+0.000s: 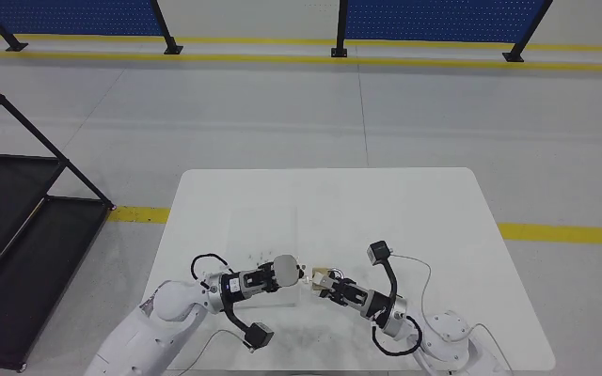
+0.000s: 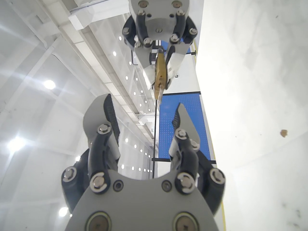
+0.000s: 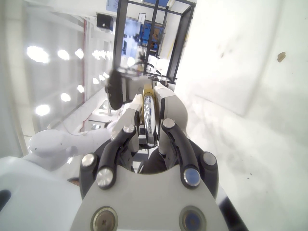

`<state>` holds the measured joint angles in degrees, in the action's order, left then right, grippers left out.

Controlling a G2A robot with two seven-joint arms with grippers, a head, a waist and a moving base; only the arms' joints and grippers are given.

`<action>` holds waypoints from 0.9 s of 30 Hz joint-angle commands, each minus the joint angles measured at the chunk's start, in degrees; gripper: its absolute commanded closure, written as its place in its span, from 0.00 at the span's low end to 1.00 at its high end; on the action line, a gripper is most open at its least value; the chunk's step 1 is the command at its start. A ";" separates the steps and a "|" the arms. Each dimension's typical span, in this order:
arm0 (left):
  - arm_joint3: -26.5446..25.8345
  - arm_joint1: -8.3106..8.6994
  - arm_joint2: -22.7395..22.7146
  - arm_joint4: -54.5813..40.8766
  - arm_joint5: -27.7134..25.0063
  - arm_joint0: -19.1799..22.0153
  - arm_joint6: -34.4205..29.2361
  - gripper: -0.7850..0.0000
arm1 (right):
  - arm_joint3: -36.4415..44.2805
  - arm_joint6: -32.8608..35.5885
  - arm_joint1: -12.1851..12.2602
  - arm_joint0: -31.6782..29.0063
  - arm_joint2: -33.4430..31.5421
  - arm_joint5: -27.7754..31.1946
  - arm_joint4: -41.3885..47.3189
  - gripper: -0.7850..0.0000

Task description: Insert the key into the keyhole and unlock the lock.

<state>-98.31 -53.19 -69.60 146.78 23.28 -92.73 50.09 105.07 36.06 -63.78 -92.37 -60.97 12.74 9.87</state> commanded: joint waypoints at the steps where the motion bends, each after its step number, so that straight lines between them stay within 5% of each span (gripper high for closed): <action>1: -0.43 0.24 -0.87 -2.43 -4.30 -0.18 1.07 0.00 | -0.23 0.04 -0.01 0.03 0.01 0.28 0.42 1.00; 8: -1.29 1.18 -2.63 -11.40 -30.43 2.66 6.47 0.00 | -1.17 0.04 0.01 0.12 -0.24 1.40 1.93 1.00; 21: -1.36 1.12 -2.54 -13.20 -31.79 2.77 6.39 0.00 | -1.19 -0.12 0.01 0.11 -0.29 1.34 1.93 1.00; 27: -1.52 1.82 -3.67 -22.63 -50.23 4.22 10.71 0.00 | -1.19 -0.12 0.01 0.11 -0.29 1.34 1.93 1.00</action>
<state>-100.07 -51.50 -72.89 126.17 -21.87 -88.74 61.29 103.88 35.94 -63.76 -92.26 -61.26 14.08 11.80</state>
